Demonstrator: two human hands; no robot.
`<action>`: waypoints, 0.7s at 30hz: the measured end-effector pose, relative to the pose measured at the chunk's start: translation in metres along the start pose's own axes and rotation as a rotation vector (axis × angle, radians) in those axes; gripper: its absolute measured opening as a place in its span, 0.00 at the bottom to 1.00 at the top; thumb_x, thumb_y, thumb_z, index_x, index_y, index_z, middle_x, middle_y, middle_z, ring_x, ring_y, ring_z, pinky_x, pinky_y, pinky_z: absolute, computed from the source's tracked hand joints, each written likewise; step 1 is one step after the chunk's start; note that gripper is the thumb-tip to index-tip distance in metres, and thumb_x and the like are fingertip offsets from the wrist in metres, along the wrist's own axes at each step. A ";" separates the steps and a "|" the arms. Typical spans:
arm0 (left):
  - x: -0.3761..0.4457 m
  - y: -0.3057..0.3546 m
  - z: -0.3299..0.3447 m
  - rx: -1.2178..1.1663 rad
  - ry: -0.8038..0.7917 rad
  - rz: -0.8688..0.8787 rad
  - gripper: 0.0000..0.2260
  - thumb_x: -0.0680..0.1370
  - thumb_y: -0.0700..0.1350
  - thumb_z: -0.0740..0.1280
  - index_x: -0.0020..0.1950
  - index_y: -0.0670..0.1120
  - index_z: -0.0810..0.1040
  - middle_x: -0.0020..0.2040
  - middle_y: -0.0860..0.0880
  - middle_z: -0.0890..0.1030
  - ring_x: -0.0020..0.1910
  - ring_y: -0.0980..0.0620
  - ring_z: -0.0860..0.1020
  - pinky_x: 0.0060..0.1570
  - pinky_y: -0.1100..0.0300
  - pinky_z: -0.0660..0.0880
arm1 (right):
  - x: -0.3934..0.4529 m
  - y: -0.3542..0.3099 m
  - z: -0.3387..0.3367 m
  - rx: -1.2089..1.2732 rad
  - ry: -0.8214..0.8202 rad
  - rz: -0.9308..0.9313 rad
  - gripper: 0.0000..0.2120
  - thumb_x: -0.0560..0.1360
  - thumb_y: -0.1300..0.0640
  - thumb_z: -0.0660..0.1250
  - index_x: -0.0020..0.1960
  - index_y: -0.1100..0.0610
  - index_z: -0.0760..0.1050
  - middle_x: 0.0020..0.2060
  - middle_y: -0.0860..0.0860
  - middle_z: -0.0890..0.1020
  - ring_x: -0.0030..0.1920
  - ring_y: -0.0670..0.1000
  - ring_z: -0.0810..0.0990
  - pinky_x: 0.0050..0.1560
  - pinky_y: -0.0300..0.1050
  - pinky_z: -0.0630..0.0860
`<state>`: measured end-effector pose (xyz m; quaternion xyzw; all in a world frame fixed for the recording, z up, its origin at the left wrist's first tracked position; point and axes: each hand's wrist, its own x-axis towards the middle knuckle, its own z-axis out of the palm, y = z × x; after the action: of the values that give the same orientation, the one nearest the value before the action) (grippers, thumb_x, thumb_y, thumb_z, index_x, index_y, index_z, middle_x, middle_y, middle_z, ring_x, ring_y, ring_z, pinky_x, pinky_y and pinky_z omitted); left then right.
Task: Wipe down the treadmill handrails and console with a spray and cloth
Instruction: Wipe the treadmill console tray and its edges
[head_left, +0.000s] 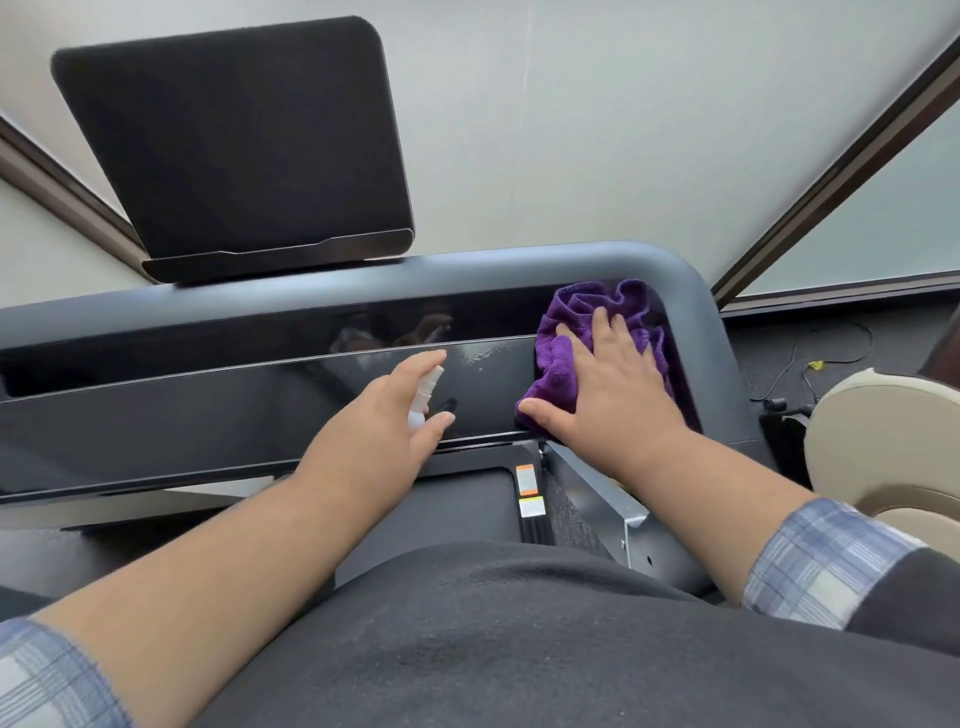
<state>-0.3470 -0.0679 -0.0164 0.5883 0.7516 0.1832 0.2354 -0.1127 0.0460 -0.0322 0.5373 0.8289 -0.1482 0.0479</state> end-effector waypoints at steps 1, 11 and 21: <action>-0.002 -0.001 0.000 -0.014 0.014 -0.002 0.26 0.79 0.57 0.66 0.71 0.70 0.57 0.56 0.60 0.73 0.44 0.59 0.74 0.43 0.61 0.68 | 0.001 -0.006 0.001 -0.027 -0.009 -0.018 0.53 0.66 0.18 0.44 0.82 0.48 0.47 0.81 0.58 0.45 0.80 0.58 0.43 0.77 0.63 0.46; -0.012 0.003 0.008 -0.111 0.064 0.024 0.26 0.76 0.60 0.65 0.70 0.72 0.57 0.60 0.55 0.77 0.51 0.53 0.77 0.47 0.57 0.72 | 0.013 -0.051 0.012 -0.059 -0.035 -0.239 0.54 0.67 0.19 0.38 0.82 0.53 0.46 0.82 0.53 0.45 0.81 0.55 0.41 0.77 0.62 0.45; -0.026 -0.011 0.004 -0.149 0.125 -0.010 0.24 0.77 0.57 0.67 0.69 0.70 0.59 0.56 0.56 0.77 0.46 0.58 0.76 0.45 0.57 0.71 | 0.005 -0.014 0.005 -0.090 -0.008 -0.086 0.52 0.66 0.17 0.40 0.82 0.45 0.46 0.81 0.55 0.44 0.80 0.60 0.41 0.77 0.65 0.46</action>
<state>-0.3480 -0.0955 -0.0225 0.5527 0.7522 0.2735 0.2322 -0.1275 0.0432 -0.0357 0.4978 0.8569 -0.1148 0.0688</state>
